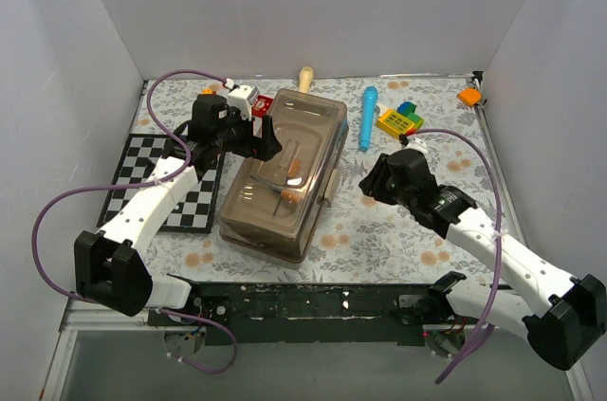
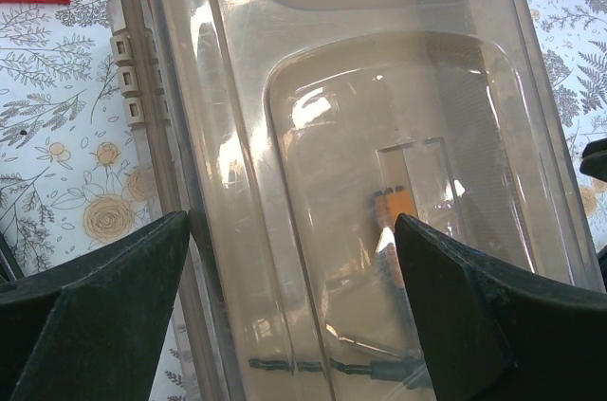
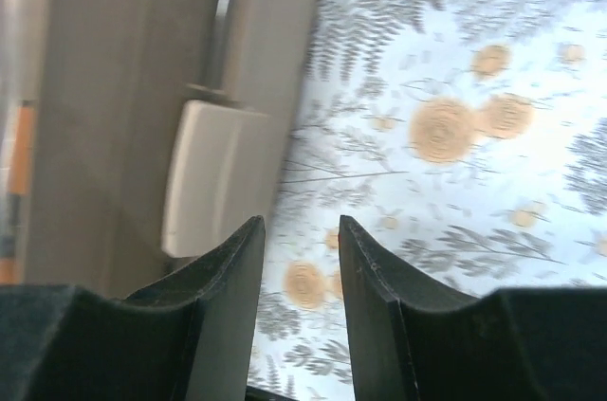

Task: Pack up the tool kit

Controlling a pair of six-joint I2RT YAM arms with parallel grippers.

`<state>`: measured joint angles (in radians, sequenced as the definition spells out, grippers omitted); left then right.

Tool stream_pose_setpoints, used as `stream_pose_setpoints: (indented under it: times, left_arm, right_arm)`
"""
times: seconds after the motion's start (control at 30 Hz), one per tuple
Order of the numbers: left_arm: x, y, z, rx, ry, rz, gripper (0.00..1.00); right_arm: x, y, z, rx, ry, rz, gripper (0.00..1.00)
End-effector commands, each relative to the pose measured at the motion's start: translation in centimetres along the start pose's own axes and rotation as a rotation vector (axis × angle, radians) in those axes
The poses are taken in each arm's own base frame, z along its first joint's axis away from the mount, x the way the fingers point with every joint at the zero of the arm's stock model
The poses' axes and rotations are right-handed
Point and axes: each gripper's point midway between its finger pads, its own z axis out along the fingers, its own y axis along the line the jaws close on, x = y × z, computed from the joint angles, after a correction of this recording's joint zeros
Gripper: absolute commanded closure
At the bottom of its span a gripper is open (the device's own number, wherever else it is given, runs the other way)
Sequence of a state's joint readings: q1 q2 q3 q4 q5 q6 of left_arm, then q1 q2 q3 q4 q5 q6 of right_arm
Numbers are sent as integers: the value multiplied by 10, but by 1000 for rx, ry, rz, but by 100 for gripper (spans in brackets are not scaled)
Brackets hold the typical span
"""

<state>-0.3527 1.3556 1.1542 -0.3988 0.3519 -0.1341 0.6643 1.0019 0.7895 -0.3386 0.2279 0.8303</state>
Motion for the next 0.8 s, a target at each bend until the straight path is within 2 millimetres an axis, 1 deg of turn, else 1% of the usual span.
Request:
stream_pose_setpoints:
  times: [0.0,0.07,0.1,0.23,0.3,0.37,0.43,0.53,0.67,0.77]
  left_arm:
    - [-2,-24,0,99,9,11,12]
    - [-2,-25,1,101,11,11,12]
    - [-1,-25,1,103,15,11,12]
    - [-1,-25,2,102,16,11,12]
    - [-1,-25,2,100,16,13,12]
    - [0,-24,2,93,17,14,12]
    - [0,-24,2,93,18,17,12]
    - [0,-26,2,104,20,17,12]
    - [1,-29,3,116,24,17,13]
    - [1,-30,3,118,24,18,14]
  right_arm:
    - [-8,-43,-16,209,-9,-153,55]
    - [-2,-49,-16,234,23,-170,54]
    - [3,-48,-13,225,48,-175,54]
    - [26,-22,10,96,158,-163,54]
    - [33,-16,20,78,202,-159,54]
    - [38,-18,29,104,239,-173,54]
    - [39,-23,35,145,260,-190,55]
    - [40,-25,44,169,269,-198,55]
    - [48,-20,59,138,276,-165,55]
    - [56,-19,76,123,271,-136,56]
